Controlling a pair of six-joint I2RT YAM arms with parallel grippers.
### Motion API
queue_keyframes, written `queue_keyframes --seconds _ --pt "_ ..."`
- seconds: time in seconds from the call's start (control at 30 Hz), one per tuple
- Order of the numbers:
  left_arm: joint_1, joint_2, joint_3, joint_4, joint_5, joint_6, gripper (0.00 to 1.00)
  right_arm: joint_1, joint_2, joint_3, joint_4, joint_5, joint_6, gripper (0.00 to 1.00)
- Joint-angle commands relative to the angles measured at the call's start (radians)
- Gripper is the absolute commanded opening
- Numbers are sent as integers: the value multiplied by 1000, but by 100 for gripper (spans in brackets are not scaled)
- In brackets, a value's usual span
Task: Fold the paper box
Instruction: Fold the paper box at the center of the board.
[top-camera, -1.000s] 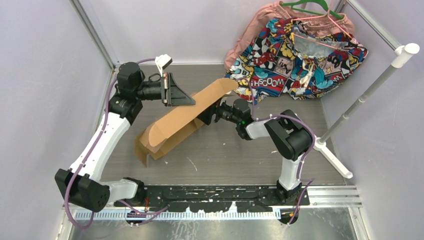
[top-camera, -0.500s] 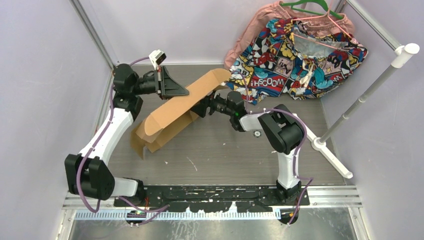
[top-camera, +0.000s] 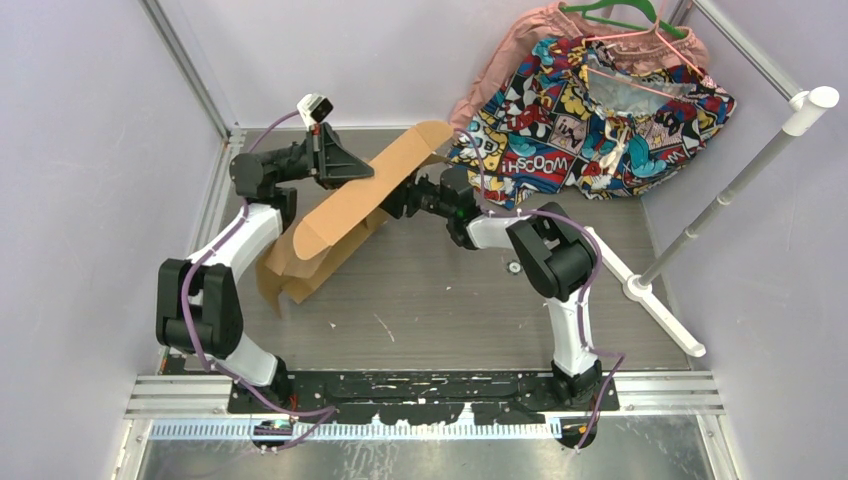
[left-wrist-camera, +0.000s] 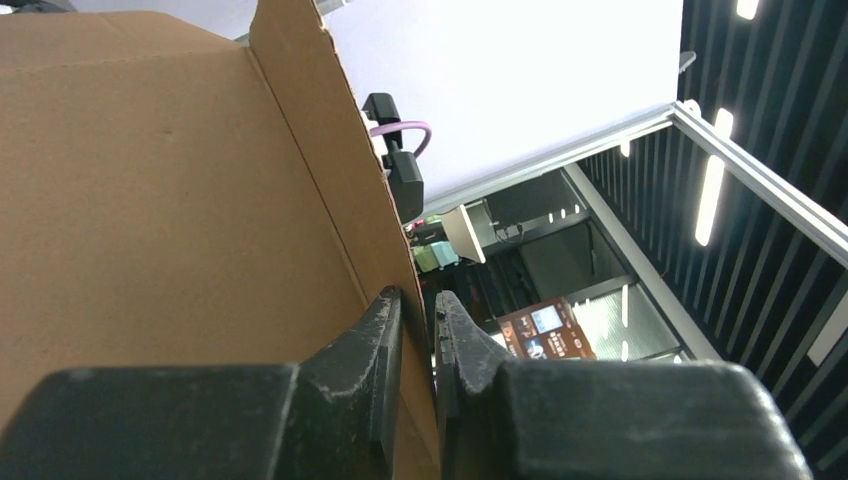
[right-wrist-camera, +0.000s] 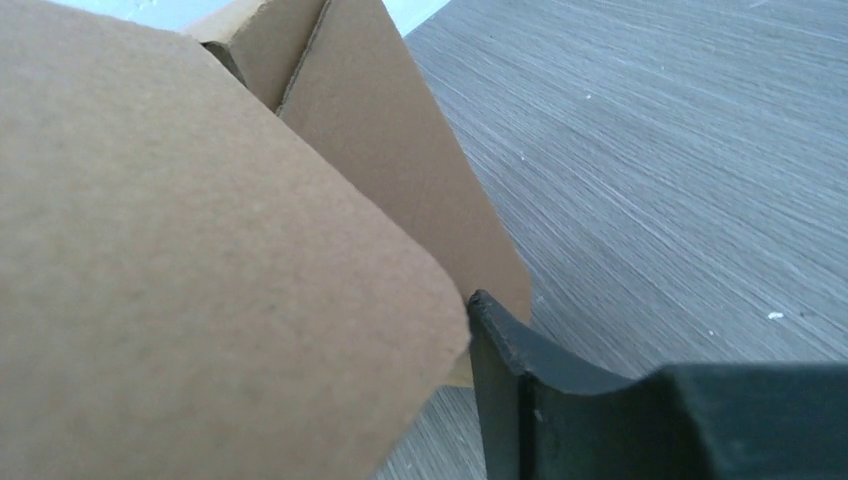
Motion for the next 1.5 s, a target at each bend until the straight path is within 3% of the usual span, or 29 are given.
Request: queue_keyframes --seconds 0.0,0.17,0.3,0.43,0.73,1.03,1.23,1.47 --pt "-10 -18 14 185 -27 -120 16 35 6 70 -24 26 -37 45" --pt "-10 -17 14 185 -30 -123 16 39 16 102 -65 41 -38 30" --pt "-9 -14 16 184 -30 -123 16 44 22 124 -86 44 -37 12" --pt "-6 -14 16 185 -32 -123 16 50 25 136 -107 49 -42 3" --pt "5 -14 20 185 -29 -125 16 55 -35 113 -220 67 -47 2" --pt "29 -23 32 148 0 -89 19 55 -251 -80 -452 82 -98 1" --pt "27 -61 -15 50 15 1 21 56 -366 -108 -705 125 -130 1" --pt "24 -121 -62 -195 22 204 21 54 -453 23 -1132 177 -166 1"
